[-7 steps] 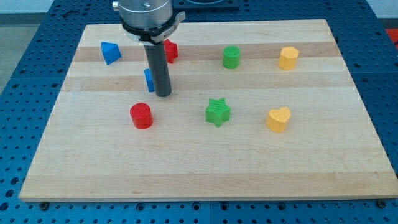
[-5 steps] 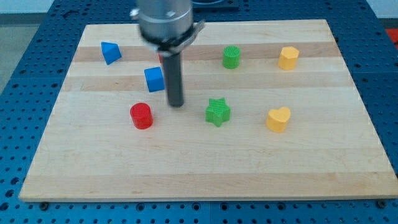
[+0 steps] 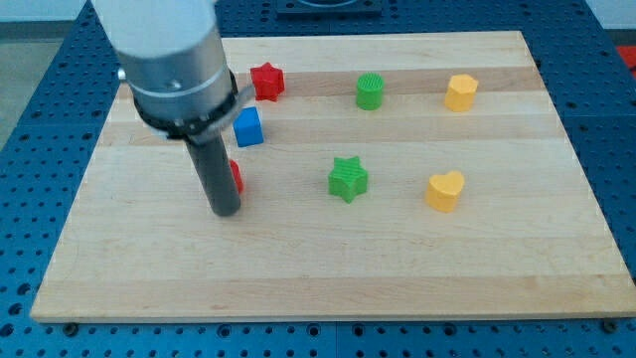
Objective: Push red circle closer to the blue cube
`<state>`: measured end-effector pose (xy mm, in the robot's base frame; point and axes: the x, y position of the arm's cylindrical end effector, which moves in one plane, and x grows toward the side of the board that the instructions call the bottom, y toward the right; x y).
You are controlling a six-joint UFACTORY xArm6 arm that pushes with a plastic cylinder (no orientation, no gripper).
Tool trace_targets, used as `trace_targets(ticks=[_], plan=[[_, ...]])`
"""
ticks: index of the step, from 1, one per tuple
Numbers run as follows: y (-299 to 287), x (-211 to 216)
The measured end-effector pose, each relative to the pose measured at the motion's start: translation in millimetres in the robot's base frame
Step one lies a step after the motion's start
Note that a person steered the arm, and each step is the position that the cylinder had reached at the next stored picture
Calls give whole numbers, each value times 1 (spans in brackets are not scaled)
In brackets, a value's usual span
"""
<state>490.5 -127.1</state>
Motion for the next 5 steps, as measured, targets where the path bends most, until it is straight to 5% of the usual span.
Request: trace_targets(ticks=[5], plan=[[7,-23]])
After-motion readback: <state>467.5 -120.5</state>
